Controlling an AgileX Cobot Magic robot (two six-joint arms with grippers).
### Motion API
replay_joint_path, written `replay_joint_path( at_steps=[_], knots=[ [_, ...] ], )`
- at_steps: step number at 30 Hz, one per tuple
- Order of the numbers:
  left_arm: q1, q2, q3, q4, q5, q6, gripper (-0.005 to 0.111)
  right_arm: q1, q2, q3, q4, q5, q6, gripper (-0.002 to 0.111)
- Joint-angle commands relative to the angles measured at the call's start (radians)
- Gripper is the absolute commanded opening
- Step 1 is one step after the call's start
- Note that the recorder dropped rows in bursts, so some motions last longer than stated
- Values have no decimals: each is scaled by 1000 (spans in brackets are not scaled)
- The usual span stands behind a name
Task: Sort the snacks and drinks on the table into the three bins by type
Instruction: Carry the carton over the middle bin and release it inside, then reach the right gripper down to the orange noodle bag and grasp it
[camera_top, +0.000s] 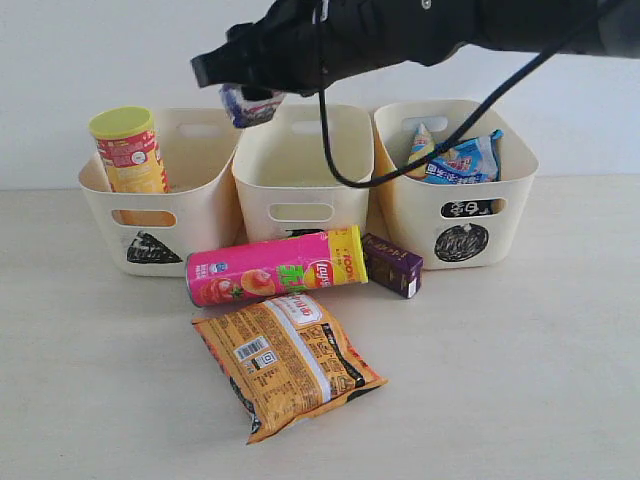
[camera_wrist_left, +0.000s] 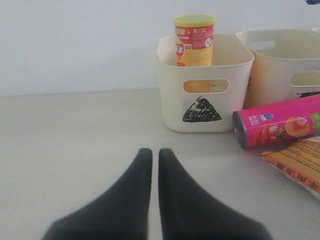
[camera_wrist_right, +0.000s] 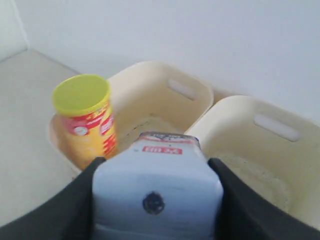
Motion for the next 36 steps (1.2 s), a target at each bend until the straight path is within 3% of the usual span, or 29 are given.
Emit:
replay_joint_path(
  at_steps=[1,14,16,22,24,34,36],
  knots=[
    [-3,-3,4,-3,-3,3,4,-80,83,-65,-9,-44,24,0],
    [-3,-3,4,-3,-3,3,4,-147,310,-157,18,-26,31,3],
    [-3,-3,4,-3,-3,3,4,-147,321,-157,18,-26,49,13],
    [-3,-3,4,-3,-3,3,4,-147,339,-157,18,-8,64,60],
    [-3,-3,4,-3,-3,3,4,-147,339,-167,18,-7,64,68],
    [-3,-3,4,-3,-3,3,4,-156,321,-403,-5,268,58,68],
    [-3,-3,4,-3,-3,3,4,-156,303,-437,-49,358,54,63]
  ],
)
